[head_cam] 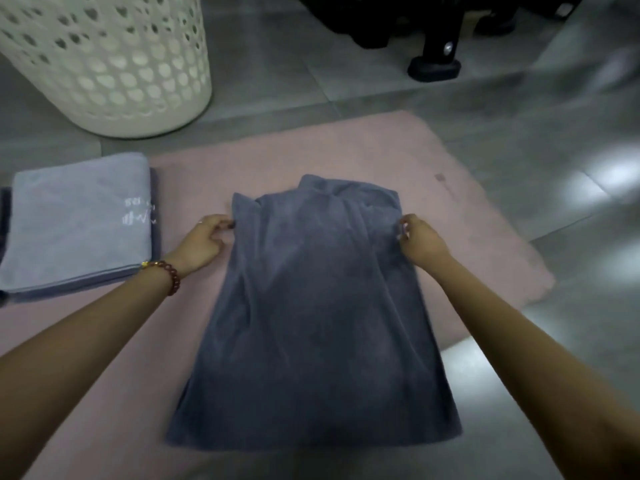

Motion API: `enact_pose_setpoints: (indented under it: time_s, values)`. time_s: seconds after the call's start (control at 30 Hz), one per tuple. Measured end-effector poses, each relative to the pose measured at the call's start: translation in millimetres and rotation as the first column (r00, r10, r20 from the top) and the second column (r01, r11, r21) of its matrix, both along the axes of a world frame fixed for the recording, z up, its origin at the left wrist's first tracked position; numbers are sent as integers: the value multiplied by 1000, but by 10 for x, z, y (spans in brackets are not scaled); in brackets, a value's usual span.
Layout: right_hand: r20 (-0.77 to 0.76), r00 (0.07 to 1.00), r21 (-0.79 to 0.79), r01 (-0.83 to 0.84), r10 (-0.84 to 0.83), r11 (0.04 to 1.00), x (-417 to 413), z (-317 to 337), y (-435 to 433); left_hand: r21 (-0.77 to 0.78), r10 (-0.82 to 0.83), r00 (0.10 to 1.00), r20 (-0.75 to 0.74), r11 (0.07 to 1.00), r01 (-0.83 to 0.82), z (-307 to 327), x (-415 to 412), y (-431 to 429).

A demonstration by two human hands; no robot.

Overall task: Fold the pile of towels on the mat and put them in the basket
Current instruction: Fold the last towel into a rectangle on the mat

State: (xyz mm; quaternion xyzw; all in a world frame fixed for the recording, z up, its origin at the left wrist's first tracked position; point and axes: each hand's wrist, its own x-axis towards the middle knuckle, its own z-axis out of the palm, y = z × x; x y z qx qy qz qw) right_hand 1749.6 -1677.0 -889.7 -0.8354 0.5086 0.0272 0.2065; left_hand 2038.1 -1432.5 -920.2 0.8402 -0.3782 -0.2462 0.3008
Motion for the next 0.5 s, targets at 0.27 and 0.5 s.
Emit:
enact_pose_setpoints:
  time_s: [0.27,0.5]
  values:
    - [-270,942,18,-202,199,979,635,-280,-549,104,43,998,46,993,-48,-331,486,-727]
    - [72,996,-33,-41,43,999,364,-206,-671,-201,158,966,-207,959,-200,-119,429,-711]
